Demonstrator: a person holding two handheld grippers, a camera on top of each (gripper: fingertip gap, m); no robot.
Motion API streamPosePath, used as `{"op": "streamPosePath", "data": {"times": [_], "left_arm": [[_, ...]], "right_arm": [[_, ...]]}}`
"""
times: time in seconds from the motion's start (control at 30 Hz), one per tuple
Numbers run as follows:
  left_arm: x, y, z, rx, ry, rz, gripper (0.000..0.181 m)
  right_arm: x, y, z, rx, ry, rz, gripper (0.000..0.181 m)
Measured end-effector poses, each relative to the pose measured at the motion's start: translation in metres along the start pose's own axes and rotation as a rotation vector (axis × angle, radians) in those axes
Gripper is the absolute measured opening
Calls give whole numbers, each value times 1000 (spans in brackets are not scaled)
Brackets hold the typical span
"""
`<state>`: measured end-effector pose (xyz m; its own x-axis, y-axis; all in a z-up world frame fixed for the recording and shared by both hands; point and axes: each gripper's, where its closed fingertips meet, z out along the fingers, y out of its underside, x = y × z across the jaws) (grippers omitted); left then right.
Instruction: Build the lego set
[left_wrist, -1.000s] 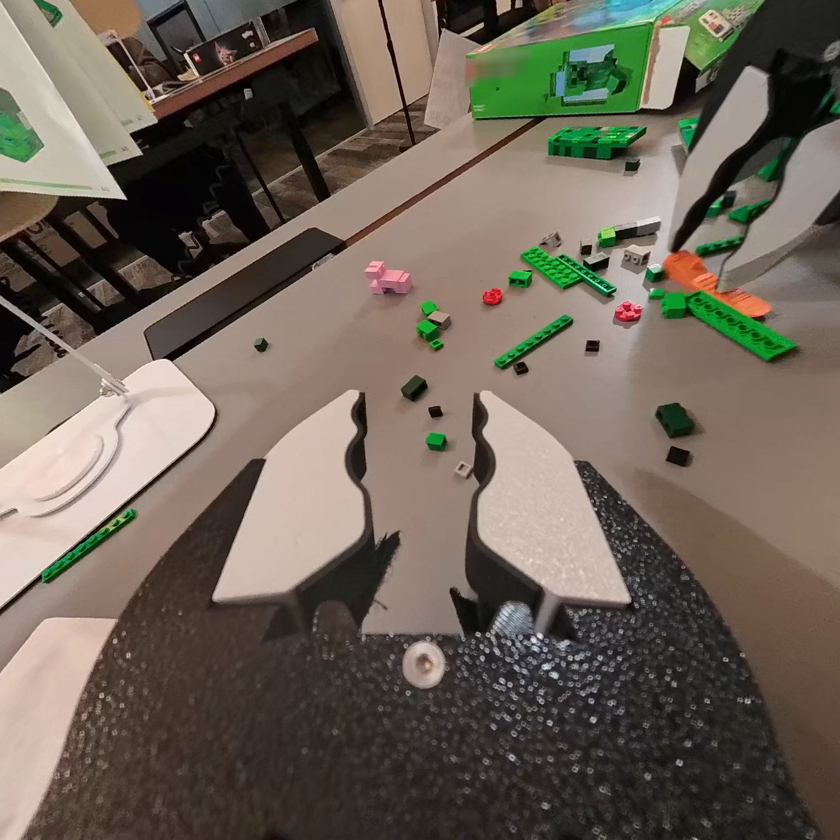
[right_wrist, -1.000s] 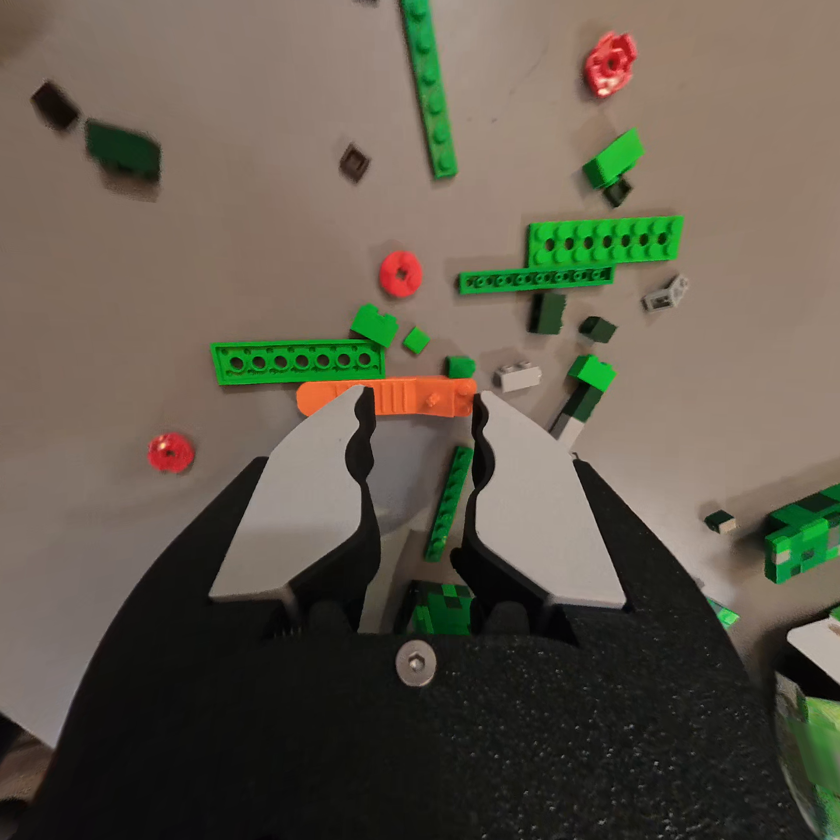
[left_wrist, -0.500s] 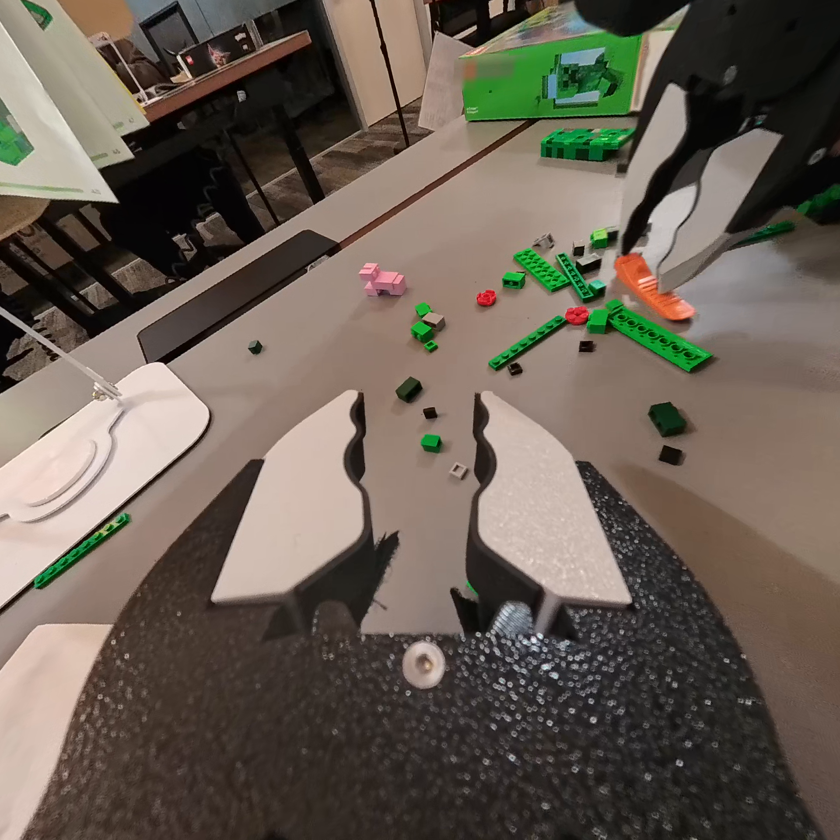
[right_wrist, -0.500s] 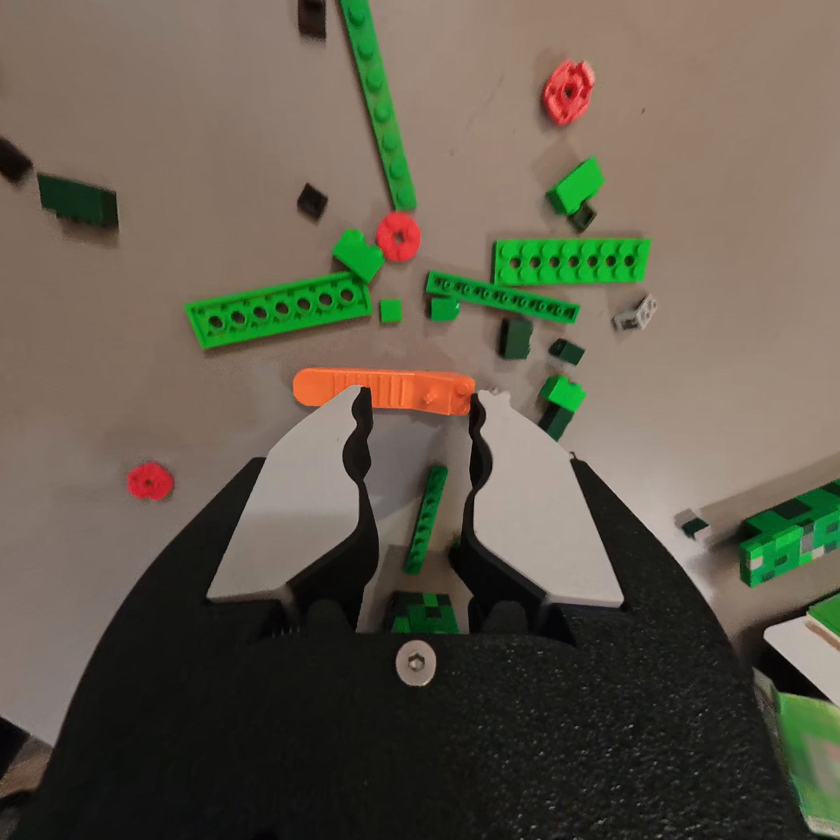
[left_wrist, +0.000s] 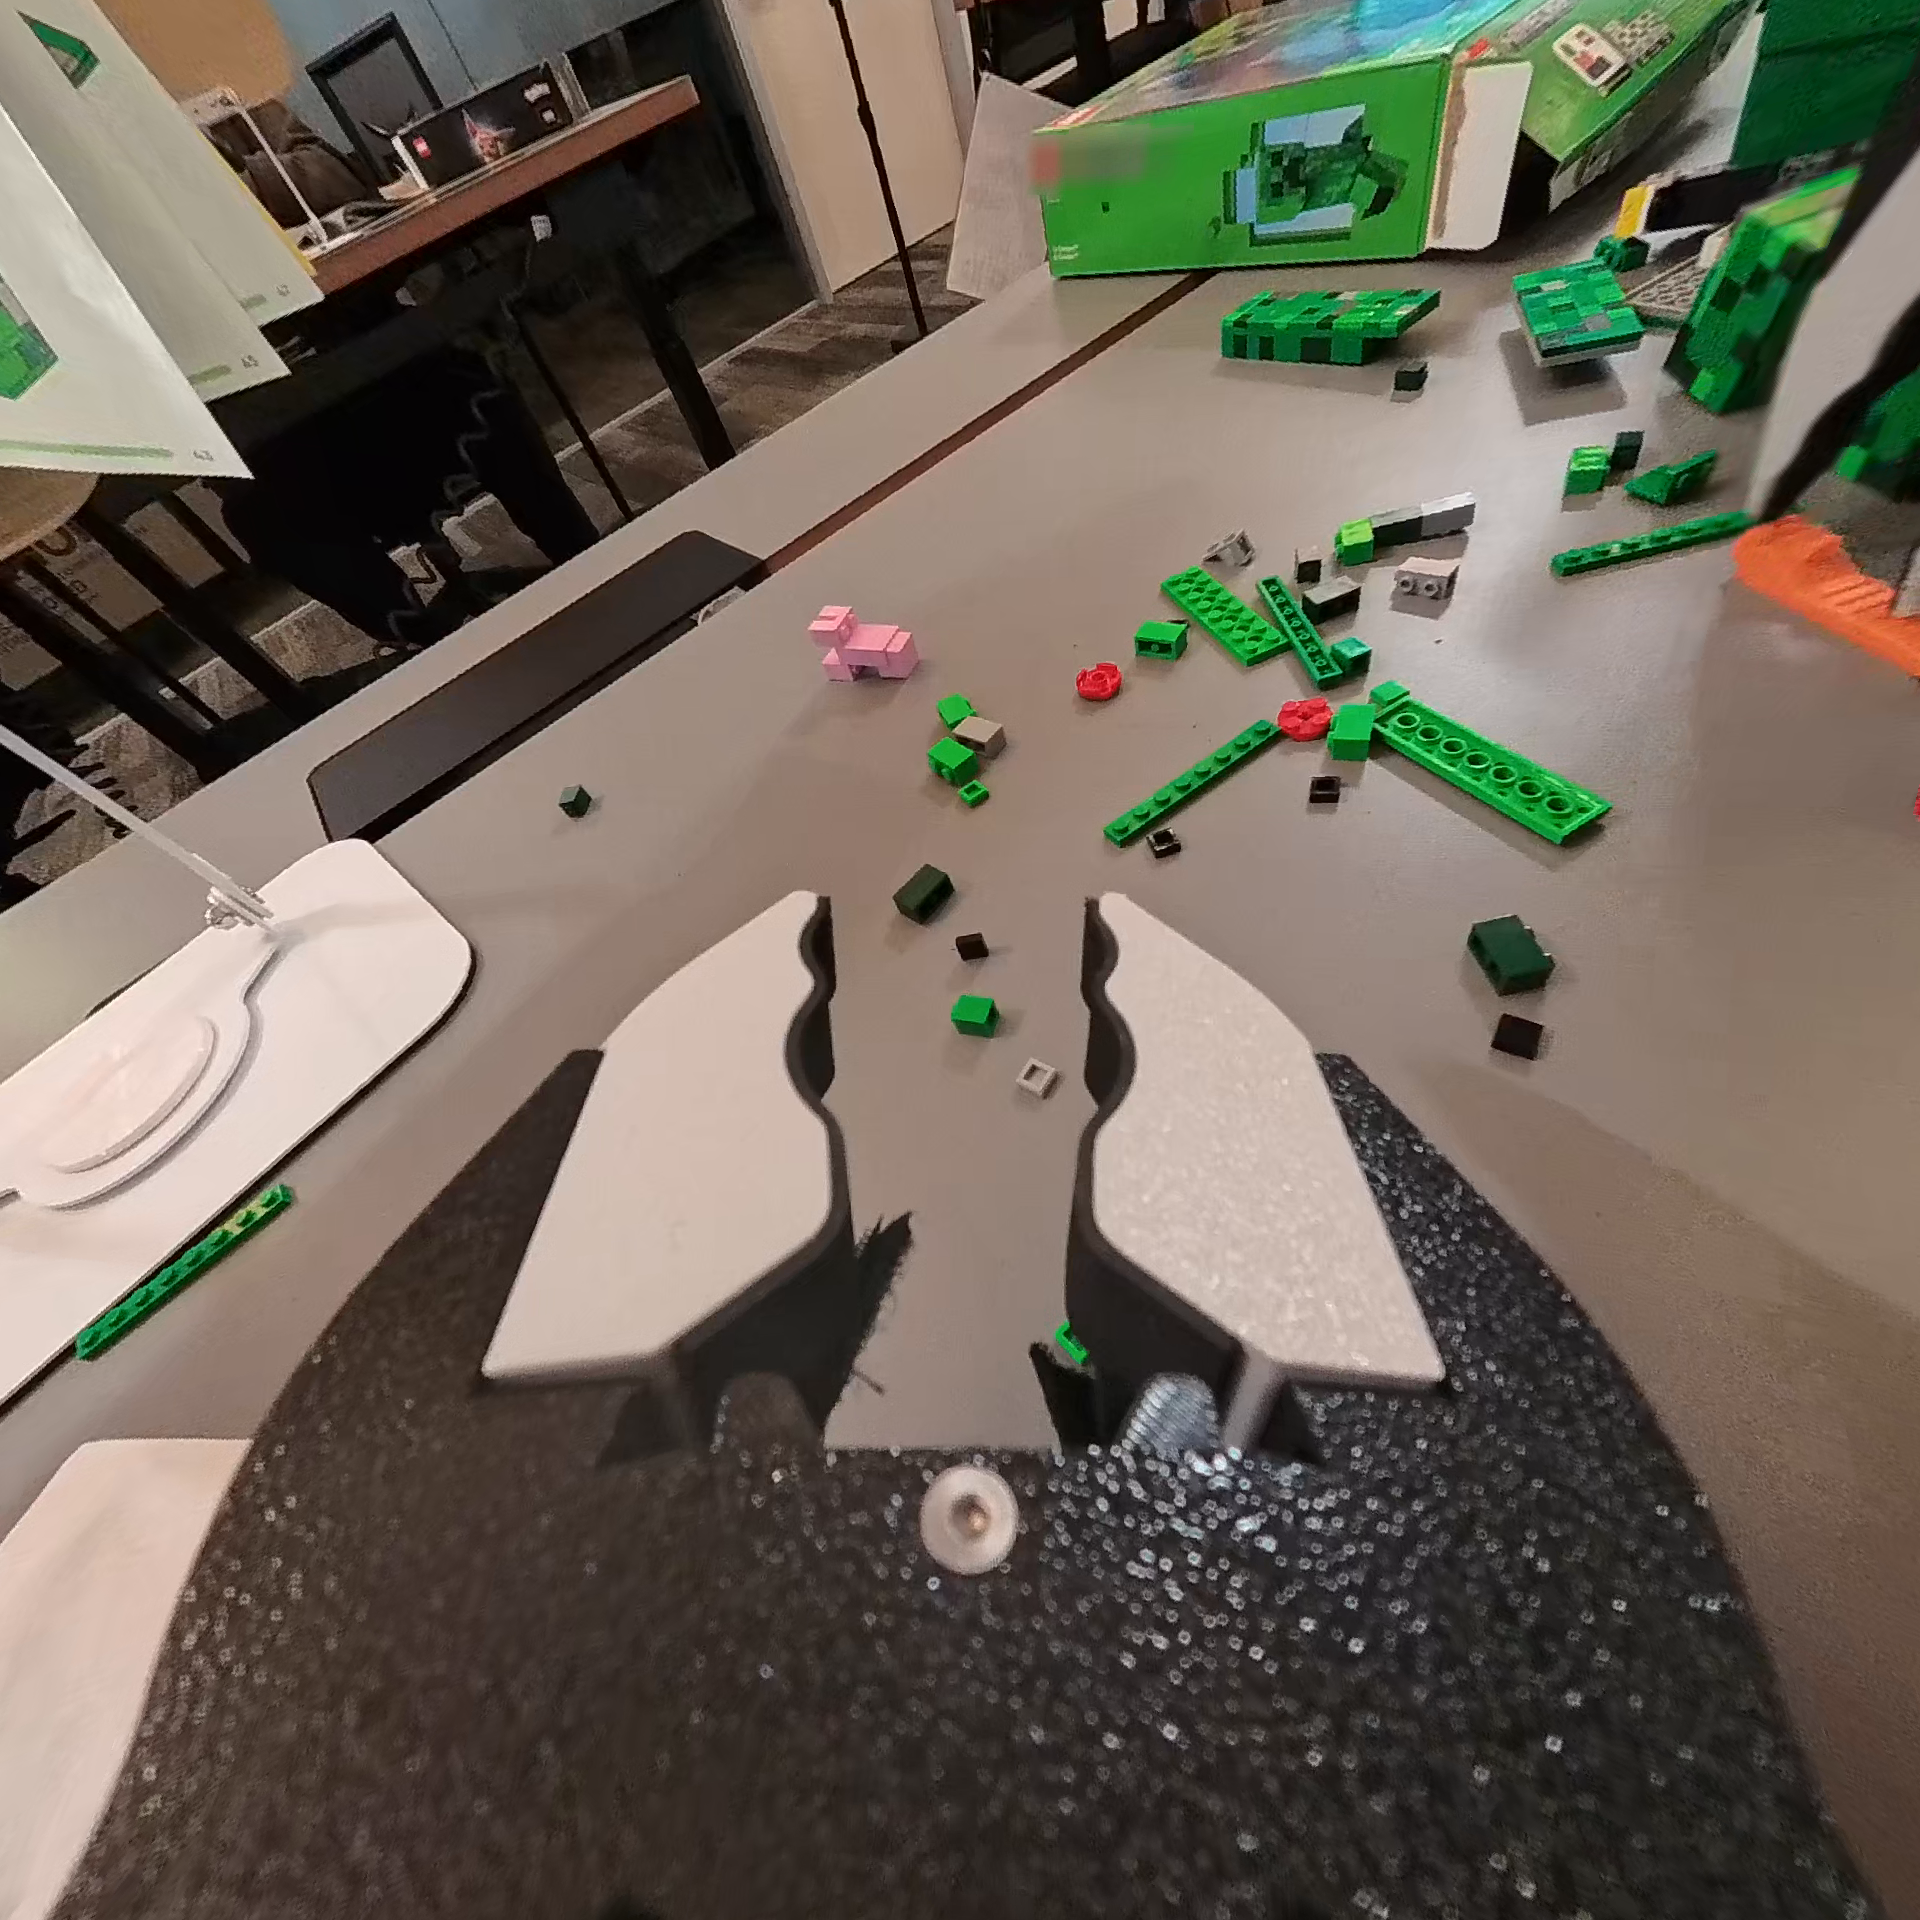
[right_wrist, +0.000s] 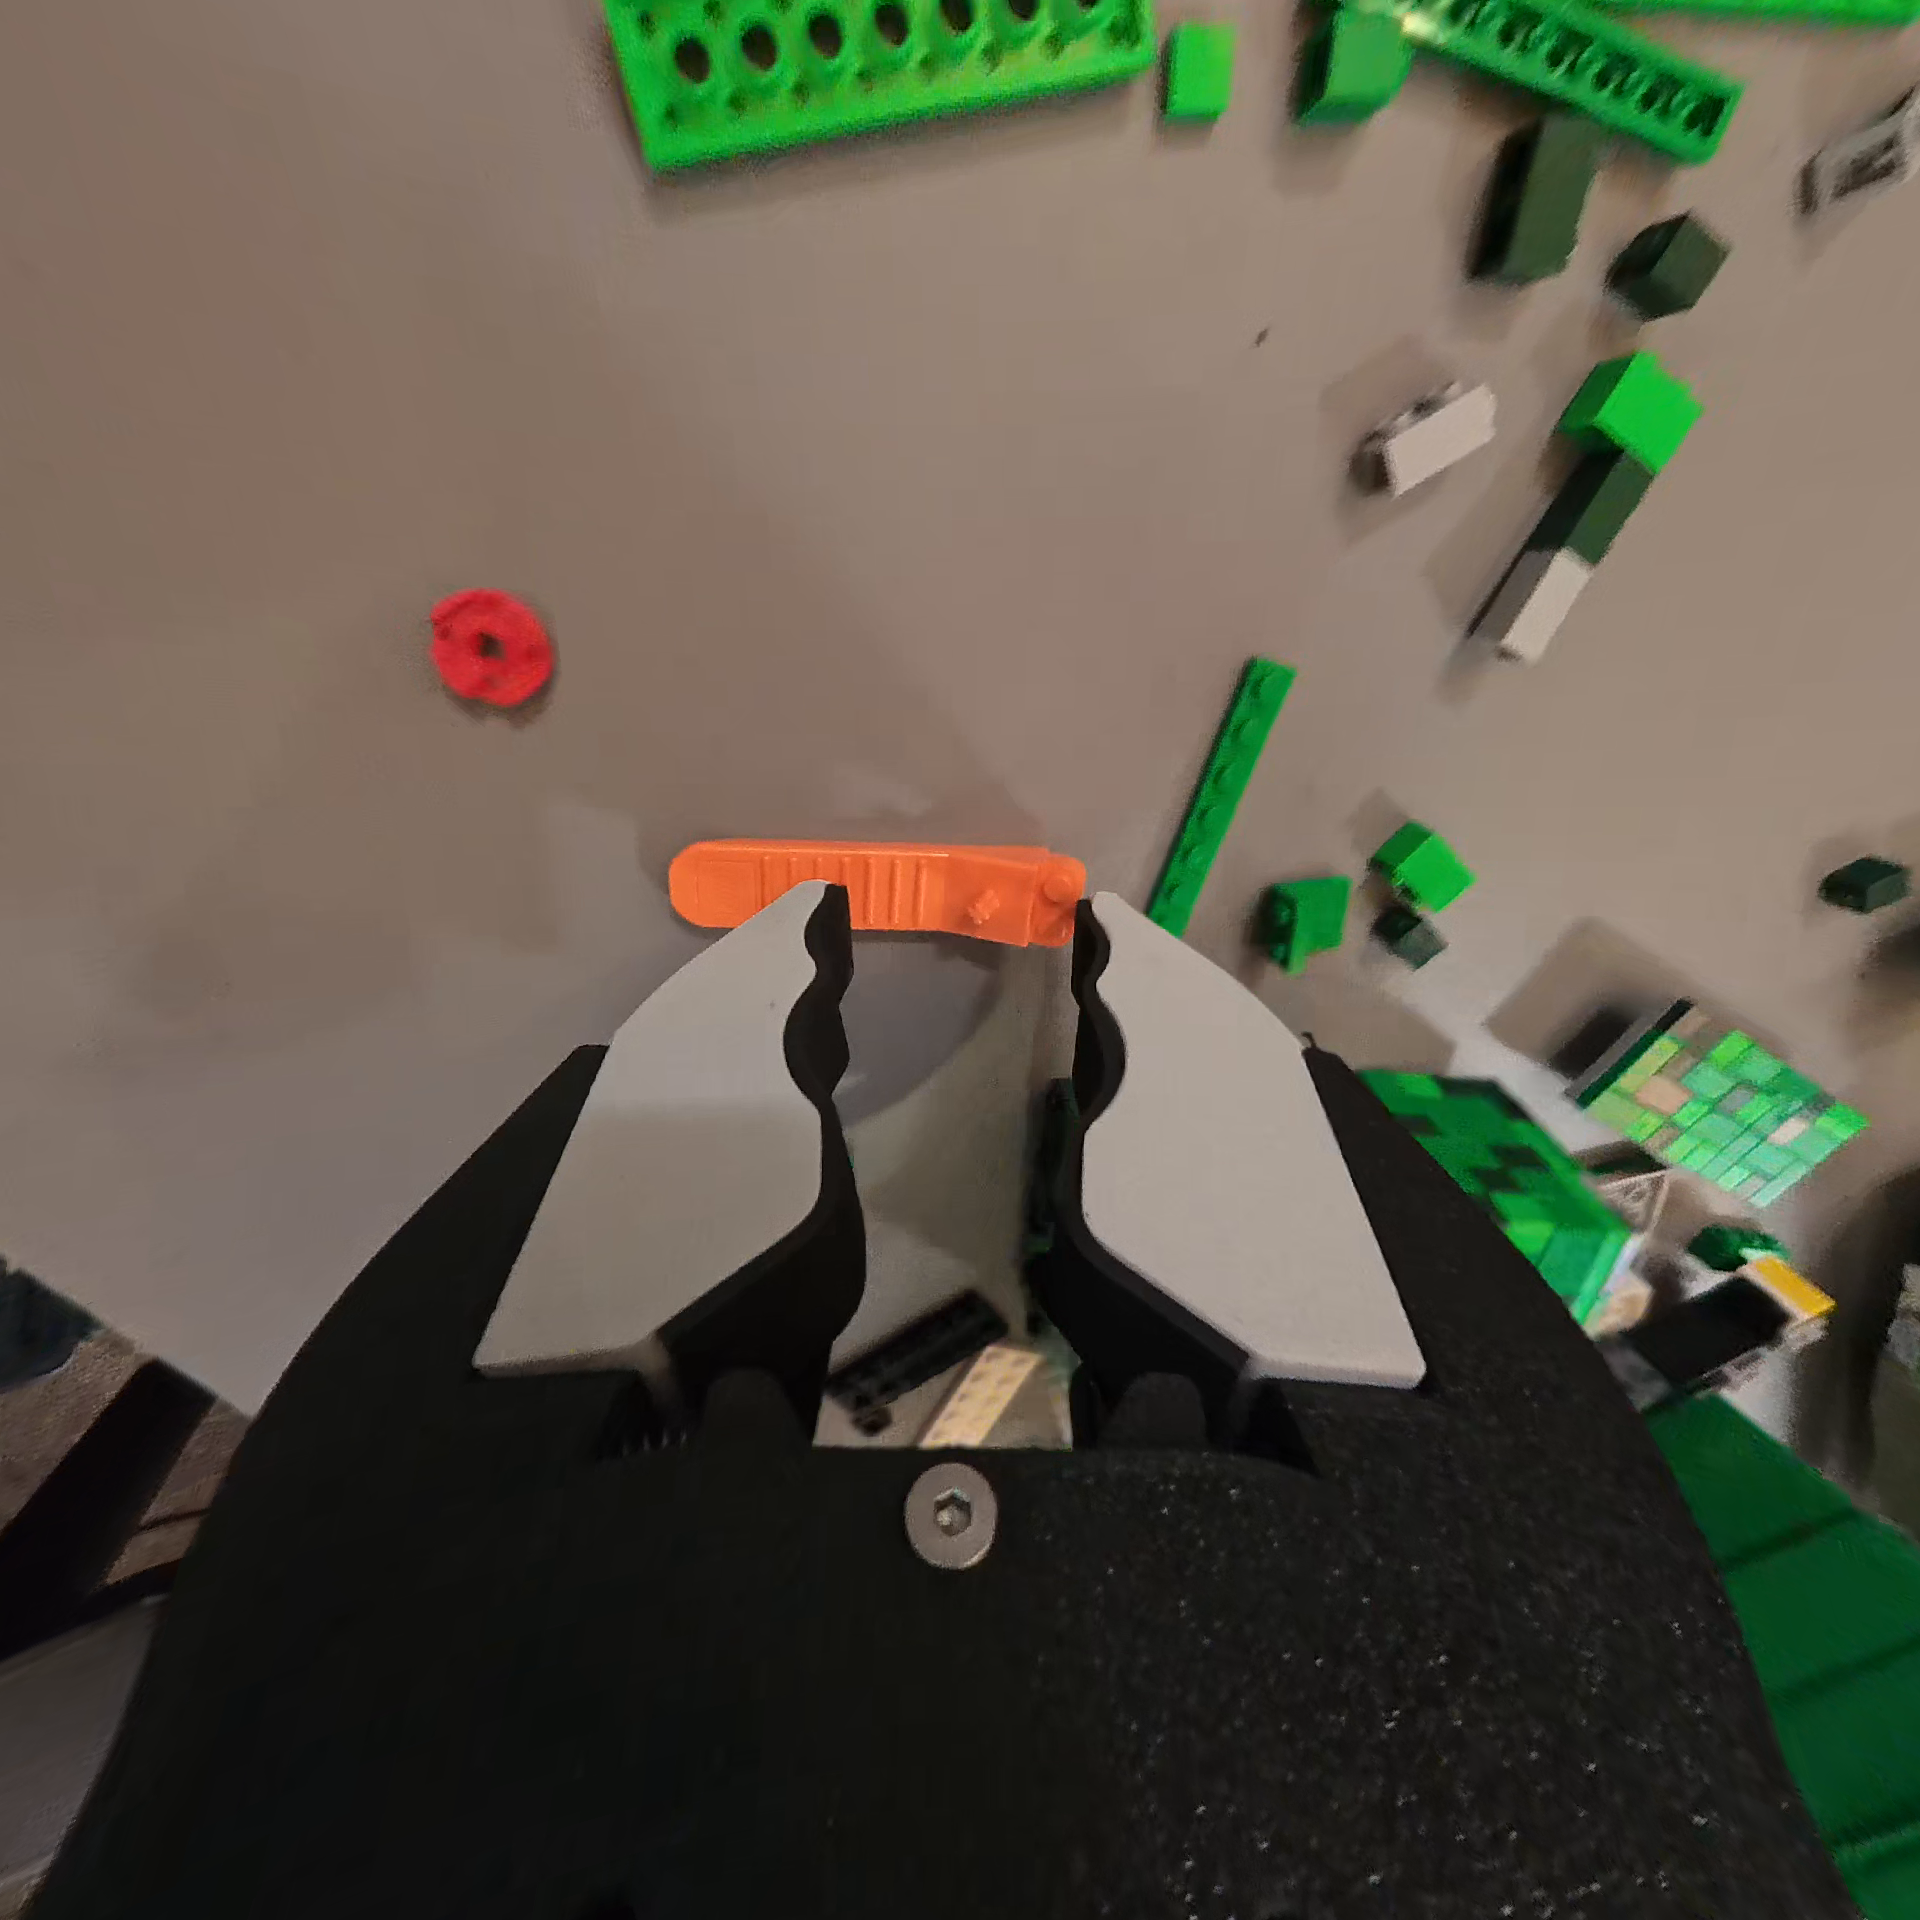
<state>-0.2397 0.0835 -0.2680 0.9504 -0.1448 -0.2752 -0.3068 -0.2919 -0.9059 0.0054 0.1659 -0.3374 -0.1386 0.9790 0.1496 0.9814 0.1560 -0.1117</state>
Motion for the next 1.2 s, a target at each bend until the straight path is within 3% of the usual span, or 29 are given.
{"op": "streamPosePath", "data": {"times": [0.2,0.4,0.73,1.0,1.1,1.2], "left_arm": [[2,0,0,0,4,5,45],[3,-1,0,-1,5,13,46],[3,1,1,-10,10,9,47],[4,-2,0,2,18,-1,47],[6,0,1,-5,22,12,47],[7,3,2,-17,23,14,47]], "right_arm": [[-37,4,-6,59,-2,7,40],[-63,-25,-7,207,30,64,35],[-44,-74,2,279,137,124,33],[-49,-62,-13,432,45,369,27],[-44,-61,-10,426,119,226,29],[-43,-62,-16,405,144,-182,46]]}}
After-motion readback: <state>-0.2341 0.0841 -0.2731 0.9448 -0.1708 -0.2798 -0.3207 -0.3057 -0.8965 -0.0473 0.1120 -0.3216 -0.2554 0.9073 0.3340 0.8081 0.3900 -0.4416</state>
